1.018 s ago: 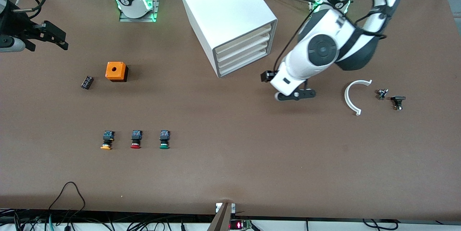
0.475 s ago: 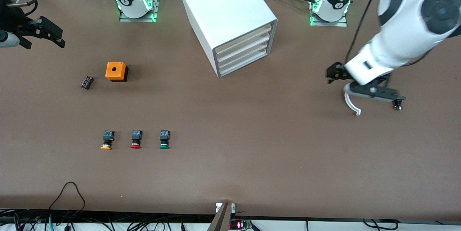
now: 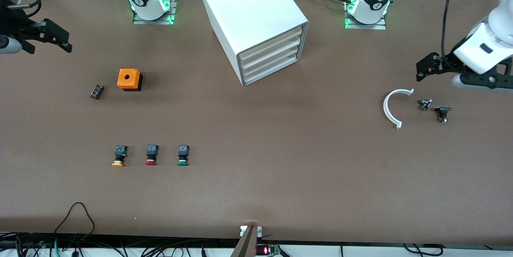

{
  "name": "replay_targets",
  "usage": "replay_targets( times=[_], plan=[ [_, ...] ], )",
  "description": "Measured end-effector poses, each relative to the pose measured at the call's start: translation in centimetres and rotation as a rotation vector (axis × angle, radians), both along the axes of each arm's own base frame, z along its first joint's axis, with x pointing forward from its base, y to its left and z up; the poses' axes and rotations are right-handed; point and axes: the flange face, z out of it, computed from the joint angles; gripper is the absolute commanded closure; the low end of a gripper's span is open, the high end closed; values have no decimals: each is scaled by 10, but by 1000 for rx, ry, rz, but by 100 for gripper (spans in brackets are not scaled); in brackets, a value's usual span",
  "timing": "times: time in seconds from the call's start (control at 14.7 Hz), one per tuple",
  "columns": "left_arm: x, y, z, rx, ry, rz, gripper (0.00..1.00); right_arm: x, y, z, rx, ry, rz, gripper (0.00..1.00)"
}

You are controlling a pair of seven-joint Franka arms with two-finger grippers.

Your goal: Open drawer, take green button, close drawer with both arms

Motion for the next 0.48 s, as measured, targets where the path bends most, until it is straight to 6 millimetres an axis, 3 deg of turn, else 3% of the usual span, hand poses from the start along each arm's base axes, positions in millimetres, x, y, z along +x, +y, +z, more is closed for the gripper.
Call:
replay_targets(
  times=[0.48],
  plan=[
    [-14,6,-1,5,77,10,0,12,6,6,17,-19,10,0]
  ],
)
